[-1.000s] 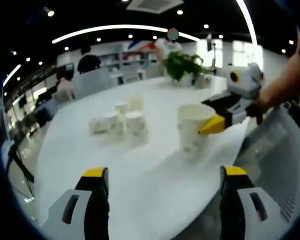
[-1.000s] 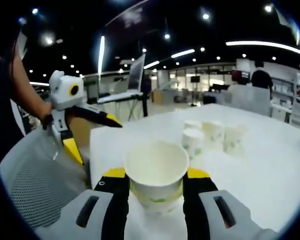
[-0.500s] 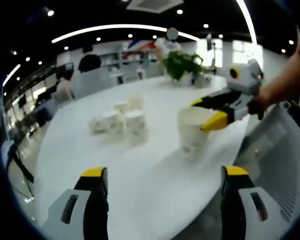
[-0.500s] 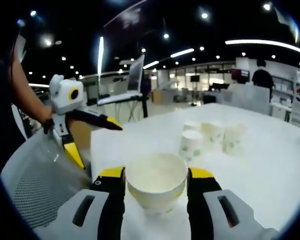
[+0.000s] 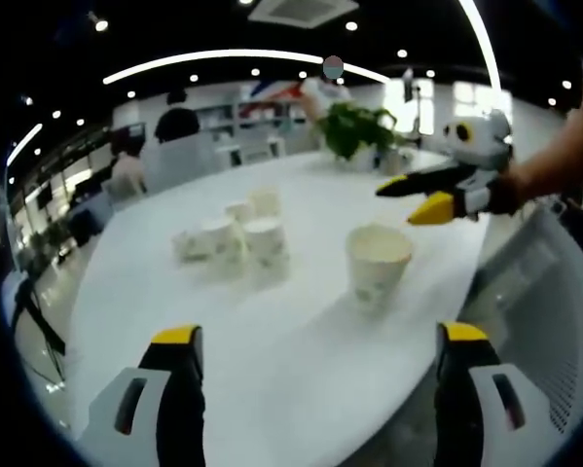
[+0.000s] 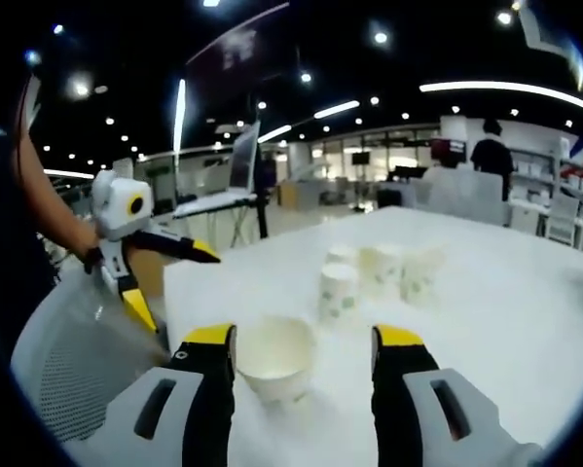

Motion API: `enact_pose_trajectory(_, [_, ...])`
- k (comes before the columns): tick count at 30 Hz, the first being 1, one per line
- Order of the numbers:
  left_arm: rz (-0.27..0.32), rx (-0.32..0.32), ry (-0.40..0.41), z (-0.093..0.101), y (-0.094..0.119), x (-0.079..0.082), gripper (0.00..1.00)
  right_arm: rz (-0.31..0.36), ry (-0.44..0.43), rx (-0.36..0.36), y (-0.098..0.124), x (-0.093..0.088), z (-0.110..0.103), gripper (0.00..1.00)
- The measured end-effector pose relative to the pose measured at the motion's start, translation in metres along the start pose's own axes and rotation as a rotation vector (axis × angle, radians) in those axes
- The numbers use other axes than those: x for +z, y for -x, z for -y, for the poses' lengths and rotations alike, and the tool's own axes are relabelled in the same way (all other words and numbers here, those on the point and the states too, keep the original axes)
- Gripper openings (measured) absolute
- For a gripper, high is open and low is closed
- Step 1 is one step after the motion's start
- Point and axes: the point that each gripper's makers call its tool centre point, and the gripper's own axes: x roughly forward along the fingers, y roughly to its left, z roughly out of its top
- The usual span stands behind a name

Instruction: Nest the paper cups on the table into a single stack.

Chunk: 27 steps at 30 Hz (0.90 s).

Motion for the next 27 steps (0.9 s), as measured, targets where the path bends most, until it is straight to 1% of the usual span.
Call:
enact_pose_trajectory(2, [0.014,0.005,0.001,-0.001,0.001,0.003,0.99,0.001,-0.009,-0.015,0.005,-0.001,0.003,0.57])
enact_pose_trajectory(4, [0.013,0.024,0.008,-0.006,0.001,0.002,0.99,0.005,-0.011,-0.042,0.012,-0.003,0.008,0.62])
enact_pose_trajectory(7, [0.025,0.026,0.023,-0.007,0.002,0.004,0.99,0.001,-0.022,-0.073,0.021,-0.007,0.014,0.67])
enact_pose_trajectory(9, [0.031,0.023,0.029,-0.007,0.002,0.005,0.99,0.009,-0.025,-0.088,0.027,-0.008,0.017,0.69])
enact_pose_trajectory(11, [0.048,0.027,0.042,-0.007,0.004,0.009,0.99,0.007,-0.024,-0.103,0.032,-0.009,0.019,0.7])
enact_pose_trajectory(13, [0.075,0.031,0.074,-0.009,0.006,0.014,0.99,0.01,-0.023,-0.123,0.038,-0.009,0.022,0.73])
enact_pose_trajectory(16, [0.073,0.036,0.071,-0.01,0.006,0.014,0.99,0.01,-0.022,-0.154,0.045,-0.01,0.027,0.8])
enact_pose_trajectory(18, [0.074,0.036,0.062,-0.01,0.006,0.014,0.99,0.008,-0.008,-0.173,0.049,-0.011,0.03,0.83])
enact_pose_trajectory(20, [0.067,0.036,0.059,-0.009,0.005,0.013,0.98,0.009,-0.004,-0.182,0.051,-0.013,0.032,0.84])
enact_pose_trajectory(22, [0.074,0.039,0.057,-0.01,0.006,0.014,0.99,0.024,-0.015,-0.194,0.055,-0.013,0.034,0.84])
enact_pose_trajectory(27, [0.09,0.047,0.07,-0.012,0.007,0.017,0.99,0.021,-0.033,-0.212,0.056,-0.015,0.036,0.87])
